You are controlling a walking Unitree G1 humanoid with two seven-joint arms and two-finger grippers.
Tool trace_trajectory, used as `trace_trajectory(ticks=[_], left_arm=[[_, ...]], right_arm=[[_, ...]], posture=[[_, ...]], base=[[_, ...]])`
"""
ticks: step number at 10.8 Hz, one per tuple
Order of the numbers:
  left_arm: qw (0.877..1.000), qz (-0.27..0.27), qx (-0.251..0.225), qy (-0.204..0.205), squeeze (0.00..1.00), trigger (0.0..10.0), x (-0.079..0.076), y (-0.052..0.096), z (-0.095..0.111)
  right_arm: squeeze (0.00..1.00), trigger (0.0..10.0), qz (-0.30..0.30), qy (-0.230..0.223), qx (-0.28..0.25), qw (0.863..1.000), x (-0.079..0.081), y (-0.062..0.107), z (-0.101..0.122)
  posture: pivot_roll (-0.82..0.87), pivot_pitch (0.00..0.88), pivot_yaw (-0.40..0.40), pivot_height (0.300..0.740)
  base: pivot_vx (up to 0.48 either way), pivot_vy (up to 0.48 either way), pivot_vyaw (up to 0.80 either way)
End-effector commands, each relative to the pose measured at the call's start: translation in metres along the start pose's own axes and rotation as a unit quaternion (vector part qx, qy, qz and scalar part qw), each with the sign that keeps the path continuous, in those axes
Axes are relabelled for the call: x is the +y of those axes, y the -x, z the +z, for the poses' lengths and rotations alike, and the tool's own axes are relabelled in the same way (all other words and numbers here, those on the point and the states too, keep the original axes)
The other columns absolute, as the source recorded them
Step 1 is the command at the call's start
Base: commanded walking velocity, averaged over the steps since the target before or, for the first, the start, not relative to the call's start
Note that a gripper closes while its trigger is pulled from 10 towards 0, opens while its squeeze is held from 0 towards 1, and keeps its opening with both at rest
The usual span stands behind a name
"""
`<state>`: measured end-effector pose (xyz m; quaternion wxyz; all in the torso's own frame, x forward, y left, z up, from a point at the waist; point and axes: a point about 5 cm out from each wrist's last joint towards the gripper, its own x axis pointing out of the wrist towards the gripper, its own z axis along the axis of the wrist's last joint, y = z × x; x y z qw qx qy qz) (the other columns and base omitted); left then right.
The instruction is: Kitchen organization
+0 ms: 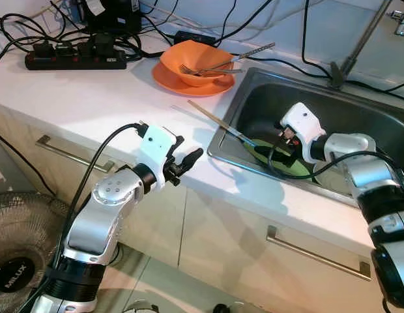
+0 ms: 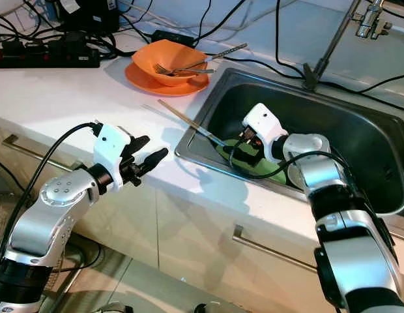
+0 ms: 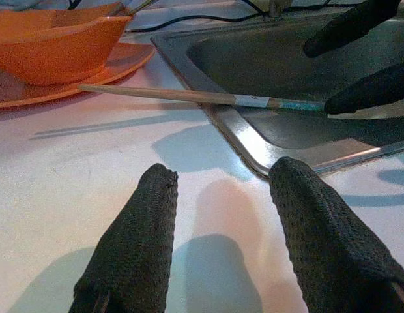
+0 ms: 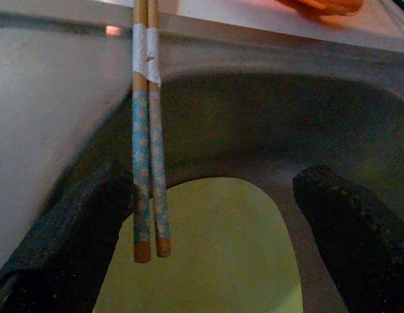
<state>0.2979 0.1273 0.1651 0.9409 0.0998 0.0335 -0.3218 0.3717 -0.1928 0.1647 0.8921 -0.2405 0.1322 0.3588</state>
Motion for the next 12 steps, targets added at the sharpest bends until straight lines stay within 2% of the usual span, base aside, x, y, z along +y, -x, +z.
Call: trace_trajectory(ticks=[1,8,9,10,12], left_arm=[[1.0,-0.008,-0.004,-0.01,0.0,10.0,-0.003,0.0,0.005],[1.0,-0.008,-0.001,-0.014,0.0,10.0,-0.003,-0.001,0.006],[1.0,-0.009,-0.001,-0.014,0.0,10.0,-0.005,-0.002,0.006],[1.0,-0.01,0.0,-0.014,0.0,10.0,-0.005,-0.002,0.006],[1.0,-0.01,0.0,-0.014,0.0,10.0,-0.006,-0.003,0.006]], right_arm=[[0.0,10.0,0.005,0.011,0.005,1.0,-0.001,-0.001,0.001],[0.0,10.0,0.02,0.036,0.021,0.999,0.009,-0.013,0.0],[0.0,8.2,0.009,0.035,0.03,0.999,0.01,-0.016,-0.002],[0.0,0.0,0.006,0.033,0.031,0.999,0.011,-0.018,-0.002],[0.0,0.0,0.01,0.036,0.032,0.999,0.014,-0.02,-0.002]], posture=[[-0.02,0.062,-0.12,0.74],[-0.02,0.069,-0.124,0.74],[-0.01,0.071,-0.124,0.74],[-0.01,0.072,-0.124,0.74],[-0.02,0.076,-0.126,0.74]], base=[[0.0,0.0,0.0],[0.0,0.0,0.0],[0.0,0.0,0.0],[0.0,0.0,0.0],[0.0,0.0,0.0]])
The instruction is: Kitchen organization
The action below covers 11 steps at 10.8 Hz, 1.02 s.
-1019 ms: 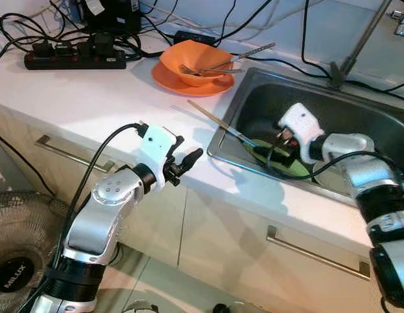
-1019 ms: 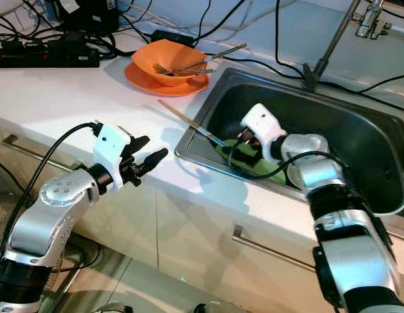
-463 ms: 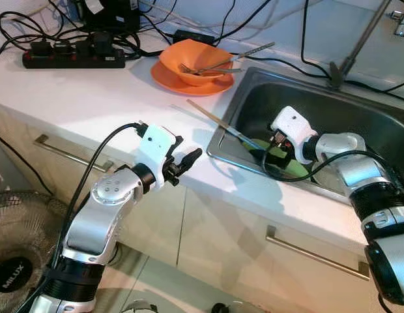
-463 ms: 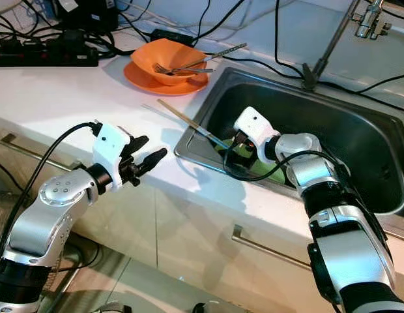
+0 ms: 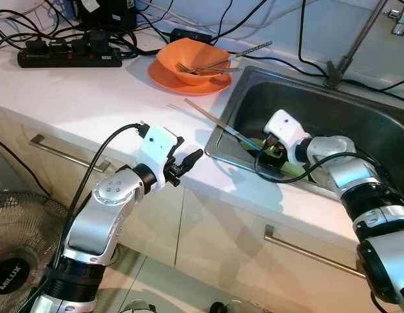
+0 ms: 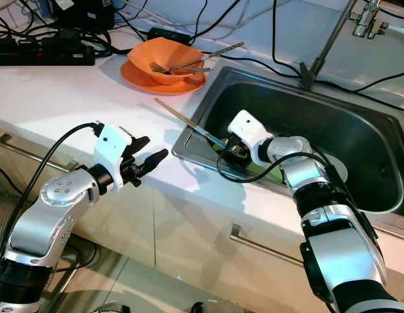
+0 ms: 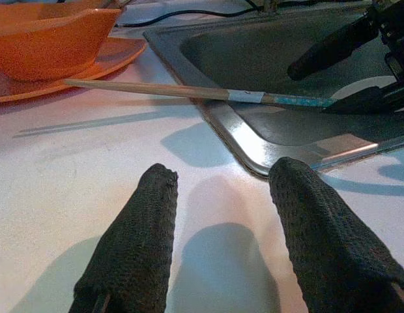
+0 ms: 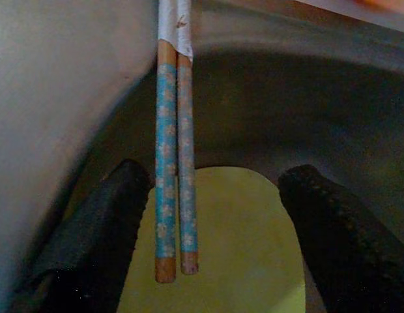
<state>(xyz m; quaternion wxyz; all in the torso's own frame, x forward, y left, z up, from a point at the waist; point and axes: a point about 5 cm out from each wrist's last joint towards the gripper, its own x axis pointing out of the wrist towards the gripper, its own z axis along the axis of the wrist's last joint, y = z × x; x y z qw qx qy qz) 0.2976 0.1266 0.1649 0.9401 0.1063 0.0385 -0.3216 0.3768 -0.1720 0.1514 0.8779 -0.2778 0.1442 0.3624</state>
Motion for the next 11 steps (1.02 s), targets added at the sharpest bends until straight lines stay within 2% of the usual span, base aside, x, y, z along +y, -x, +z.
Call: trace_trajectory(ticks=[1,11], left_arm=[[1.0,-0.009,-0.007,-0.009,0.0,10.0,-0.0046,-0.0024,0.0066],[1.0,-0.002,-0.007,-0.005,0.0,10.0,-0.0055,-0.0043,0.0054]], right_arm=[[0.0,0.0,0.006,0.004,0.006,1.0,0.001,-0.0005,-0.002],[0.0,0.0,-0.003,0.005,0.004,1.0,0.0007,-0.0018,-0.0023]], posture=[[-0.02,0.077,-0.128,0.74],[-0.02,0.076,-0.13,0.74]], base=[[0.0,0.0,0.0],[0.0,0.0,0.0]])
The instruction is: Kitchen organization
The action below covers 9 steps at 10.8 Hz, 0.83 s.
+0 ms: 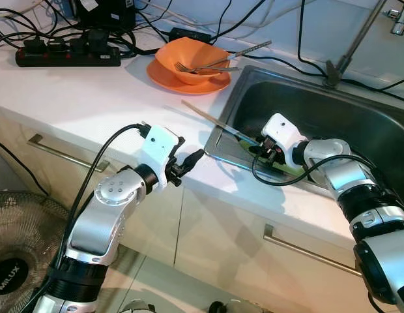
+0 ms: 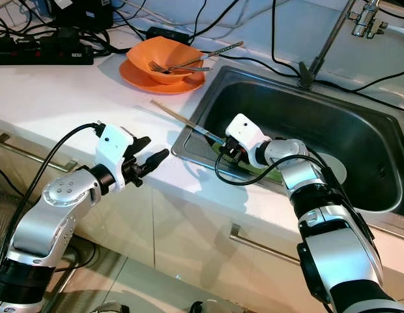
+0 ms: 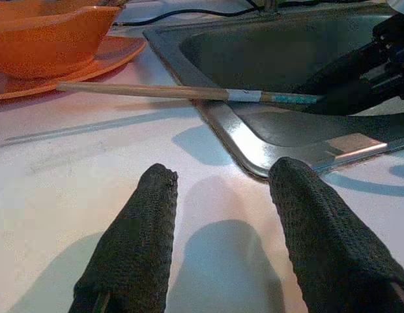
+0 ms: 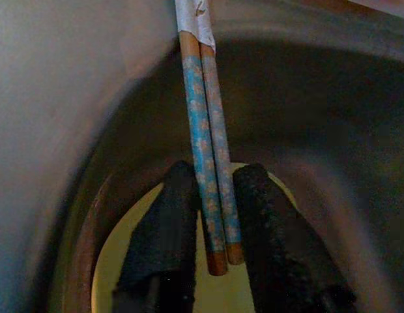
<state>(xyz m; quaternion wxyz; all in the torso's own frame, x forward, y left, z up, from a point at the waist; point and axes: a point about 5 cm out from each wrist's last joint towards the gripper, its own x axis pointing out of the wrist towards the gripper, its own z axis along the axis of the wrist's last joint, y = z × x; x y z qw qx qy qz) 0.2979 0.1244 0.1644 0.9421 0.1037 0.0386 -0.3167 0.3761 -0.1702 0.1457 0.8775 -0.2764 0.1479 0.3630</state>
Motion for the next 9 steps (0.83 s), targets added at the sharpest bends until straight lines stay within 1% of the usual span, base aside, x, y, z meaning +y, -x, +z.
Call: trace_trajectory(ticks=[1,4,6,7,8,9], left_arm=[[1.0,-0.007,-0.007,-0.008,0.0,10.0,-0.004,-0.003,0.005],[1.0,-0.007,-0.008,-0.007,0.0,10.0,-0.005,-0.003,0.005],[1.0,-0.007,-0.008,-0.006,0.0,10.0,-0.005,-0.003,0.005],[1.0,-0.008,-0.008,-0.005,0.0,10.0,-0.006,-0.003,0.005],[1.0,-0.009,-0.007,-0.005,0.0,10.0,-0.007,-0.003,0.004],[1.0,-0.011,-0.007,-0.005,0.0,10.0,-0.007,-0.004,0.004]], right_arm=[[0.0,0.0,-0.006,0.007,0.002,1.0,-0.003,0.001,0.001],[0.0,0.0,-0.011,0.004,-0.001,1.0,-0.002,0.001,-0.001],[0.0,0.0,-0.017,-0.001,-0.013,1.0,0.0,0.0,0.0],[0.0,0.0,-0.023,-0.008,-0.036,0.999,0.0,0.002,0.004],[0.0,2.2,-0.006,-0.003,-0.042,0.999,0.003,0.003,0.003],[0.0,10.0,0.013,0.011,-0.044,0.999,0.008,0.005,0.001]], posture=[[-0.02,0.076,-0.13,0.74],[-0.02,0.077,-0.13,0.74],[-0.02,0.077,-0.13,0.74],[-0.02,0.077,-0.127,0.74],[-0.02,0.077,-0.127,0.74],[-0.03,0.078,-0.121,0.74]], base=[[0.0,0.0,0.0],[0.0,0.0,0.0],[0.0,0.0,0.0],[0.0,0.0,0.0],[0.0,0.0,0.0],[0.0,0.0,0.0]])
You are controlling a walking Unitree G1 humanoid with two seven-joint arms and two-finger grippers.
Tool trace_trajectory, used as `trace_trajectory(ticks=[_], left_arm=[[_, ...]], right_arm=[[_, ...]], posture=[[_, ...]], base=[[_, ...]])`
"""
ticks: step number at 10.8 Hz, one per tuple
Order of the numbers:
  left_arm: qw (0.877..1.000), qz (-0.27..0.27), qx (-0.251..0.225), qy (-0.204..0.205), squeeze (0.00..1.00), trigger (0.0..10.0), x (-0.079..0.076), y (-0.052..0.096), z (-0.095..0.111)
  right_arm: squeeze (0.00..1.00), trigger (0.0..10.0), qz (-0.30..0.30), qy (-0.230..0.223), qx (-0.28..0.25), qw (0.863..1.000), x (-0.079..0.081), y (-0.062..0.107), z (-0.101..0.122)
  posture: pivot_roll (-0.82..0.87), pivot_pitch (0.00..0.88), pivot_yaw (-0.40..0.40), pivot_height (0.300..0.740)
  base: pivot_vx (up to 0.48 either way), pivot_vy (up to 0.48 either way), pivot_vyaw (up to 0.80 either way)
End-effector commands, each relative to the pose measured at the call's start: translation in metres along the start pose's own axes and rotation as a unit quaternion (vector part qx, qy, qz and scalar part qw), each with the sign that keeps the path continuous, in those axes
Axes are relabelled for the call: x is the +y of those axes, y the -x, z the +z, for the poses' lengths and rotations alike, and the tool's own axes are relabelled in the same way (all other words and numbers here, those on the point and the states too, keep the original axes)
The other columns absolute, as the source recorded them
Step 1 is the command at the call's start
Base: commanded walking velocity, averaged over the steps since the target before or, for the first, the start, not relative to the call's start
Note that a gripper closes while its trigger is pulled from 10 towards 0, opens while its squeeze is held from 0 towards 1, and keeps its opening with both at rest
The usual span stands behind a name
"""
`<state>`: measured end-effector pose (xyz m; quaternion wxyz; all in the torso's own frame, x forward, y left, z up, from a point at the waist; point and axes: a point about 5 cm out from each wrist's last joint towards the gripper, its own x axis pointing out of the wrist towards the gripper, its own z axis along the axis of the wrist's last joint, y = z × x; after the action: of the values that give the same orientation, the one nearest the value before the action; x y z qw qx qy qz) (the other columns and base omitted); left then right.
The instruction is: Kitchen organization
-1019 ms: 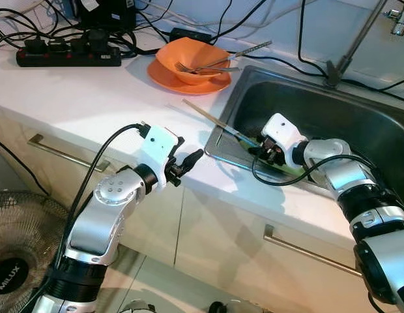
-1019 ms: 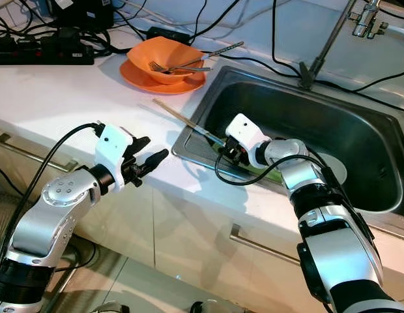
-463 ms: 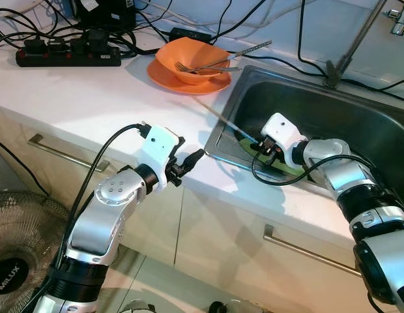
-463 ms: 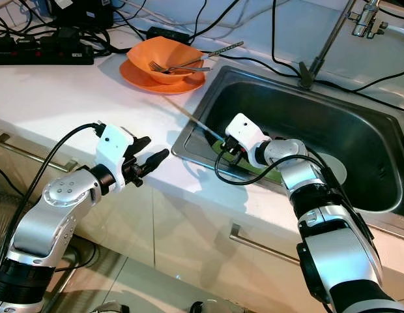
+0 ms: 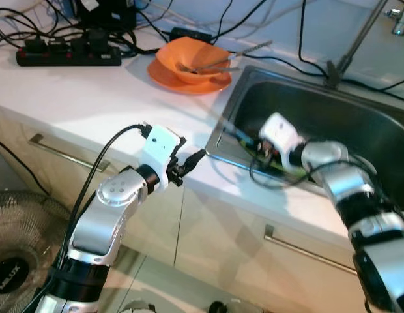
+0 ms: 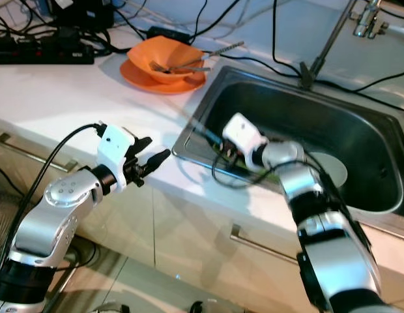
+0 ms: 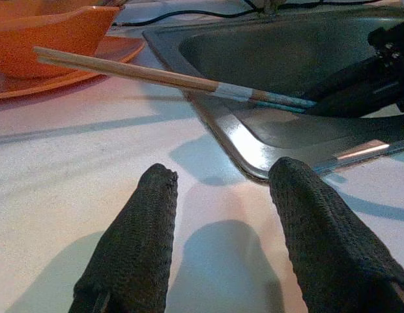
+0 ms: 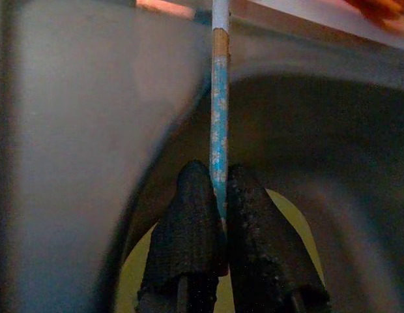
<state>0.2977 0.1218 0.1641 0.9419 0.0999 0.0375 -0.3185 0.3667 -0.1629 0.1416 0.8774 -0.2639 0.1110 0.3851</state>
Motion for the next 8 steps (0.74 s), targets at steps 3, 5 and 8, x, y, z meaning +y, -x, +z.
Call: trace_trajectory(ticks=[3,5,8], left_arm=[[1.0,-0.012,-0.007,-0.006,0.0,10.0,-0.007,-0.003,0.004],[1.0,-0.014,-0.007,-0.005,0.0,10.0,-0.007,-0.004,0.004],[1.0,-0.018,-0.008,-0.006,0.0,10.0,-0.01,-0.005,0.004]], right_arm=[[0.0,10.0,-0.091,-0.054,-0.094,0.99,-0.02,0.019,0.01],[0.0,10.0,-0.19,-0.092,-0.125,0.969,-0.037,0.032,0.012],[0.0,10.0,-0.327,-0.168,-0.102,0.924,-0.063,0.049,0.005]], posture=[[-0.03,0.078,-0.116,0.74],[-0.03,0.076,-0.111,0.74],[-0.03,0.076,-0.109,0.74]], base=[[0.0,0.0,0.0],[0.0,0.0,0.0],[0.0,0.0,0.0]])
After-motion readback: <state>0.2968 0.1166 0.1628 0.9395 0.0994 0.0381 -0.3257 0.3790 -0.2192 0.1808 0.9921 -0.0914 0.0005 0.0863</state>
